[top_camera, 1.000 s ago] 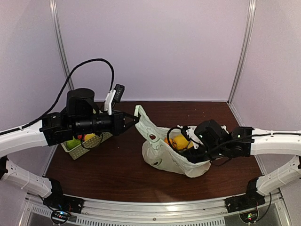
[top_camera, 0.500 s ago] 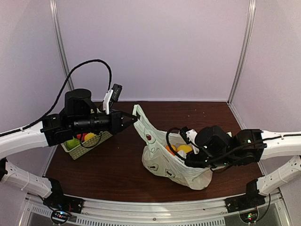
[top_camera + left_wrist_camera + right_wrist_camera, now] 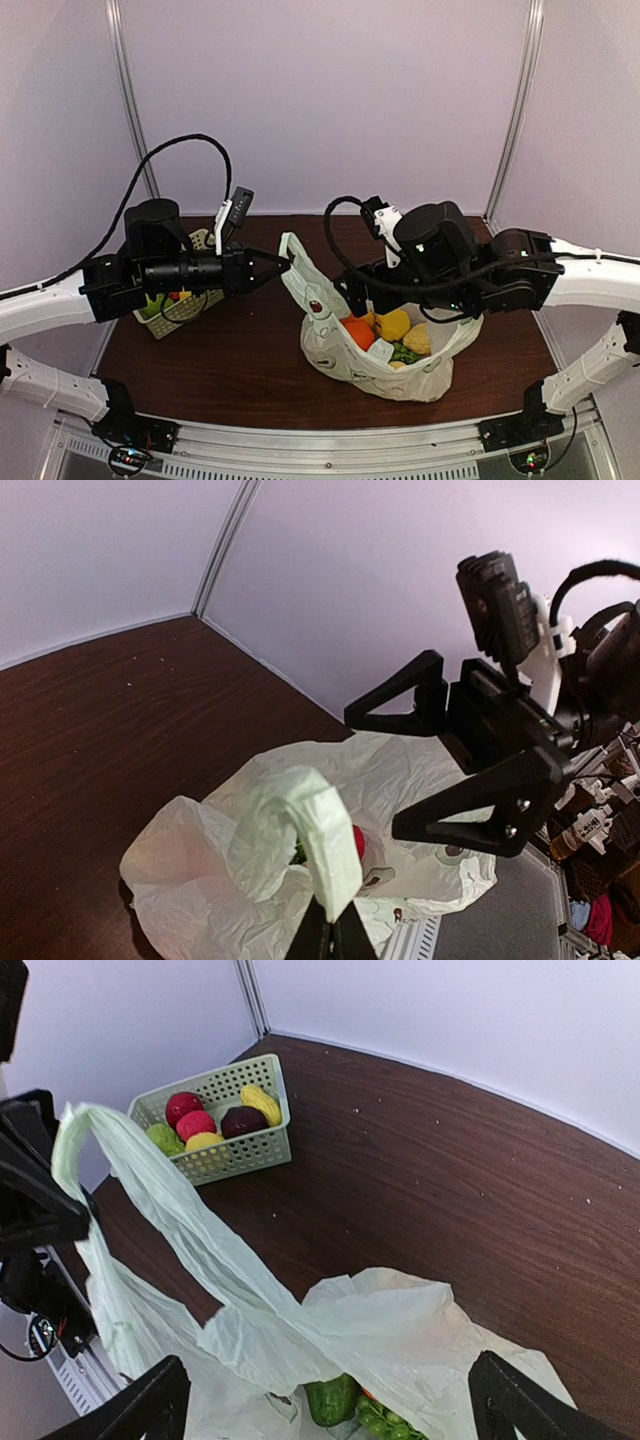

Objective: Untie the knot of the plastic bag and take out the fruit
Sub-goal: Open the bag opening for the takeout bag.

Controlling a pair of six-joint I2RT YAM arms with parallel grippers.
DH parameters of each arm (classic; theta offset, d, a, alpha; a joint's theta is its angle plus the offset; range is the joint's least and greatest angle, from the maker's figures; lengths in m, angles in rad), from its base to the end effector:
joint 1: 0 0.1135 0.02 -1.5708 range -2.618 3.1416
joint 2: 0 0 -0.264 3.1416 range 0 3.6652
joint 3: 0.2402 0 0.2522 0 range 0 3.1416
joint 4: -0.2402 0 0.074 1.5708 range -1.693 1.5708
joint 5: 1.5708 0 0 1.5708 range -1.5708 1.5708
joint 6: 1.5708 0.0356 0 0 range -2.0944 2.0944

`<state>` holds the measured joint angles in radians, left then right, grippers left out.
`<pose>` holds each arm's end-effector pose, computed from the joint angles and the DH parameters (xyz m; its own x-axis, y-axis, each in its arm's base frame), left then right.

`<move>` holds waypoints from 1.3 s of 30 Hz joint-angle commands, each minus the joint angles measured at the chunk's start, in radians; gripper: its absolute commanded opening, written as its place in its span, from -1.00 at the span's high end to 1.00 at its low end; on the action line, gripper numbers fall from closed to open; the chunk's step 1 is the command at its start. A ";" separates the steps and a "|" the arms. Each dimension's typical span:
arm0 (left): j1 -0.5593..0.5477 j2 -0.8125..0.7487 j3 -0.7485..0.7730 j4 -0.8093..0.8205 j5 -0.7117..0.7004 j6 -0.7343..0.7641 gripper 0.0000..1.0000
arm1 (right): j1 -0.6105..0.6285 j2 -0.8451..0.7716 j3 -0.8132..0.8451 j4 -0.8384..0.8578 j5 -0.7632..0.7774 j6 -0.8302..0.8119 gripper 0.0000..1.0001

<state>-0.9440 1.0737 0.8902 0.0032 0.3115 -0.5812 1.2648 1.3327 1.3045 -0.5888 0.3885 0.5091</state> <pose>0.1390 -0.2105 0.3405 -0.6083 -0.0511 -0.7921 0.7344 0.3423 -0.5861 0.1007 0.2739 0.3612 -0.5369 -0.2023 -0.8190 -0.6043 0.7696 0.2062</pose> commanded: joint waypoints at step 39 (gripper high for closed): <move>0.006 0.073 0.201 -0.170 -0.134 0.103 1.00 | -0.455 0.198 0.489 -0.438 -0.163 -0.495 1.00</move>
<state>-0.9440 1.0966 0.9478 -0.1066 0.2398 -0.5579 0.8894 1.5490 1.6547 -0.9844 0.1471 0.0200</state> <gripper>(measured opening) 0.003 0.002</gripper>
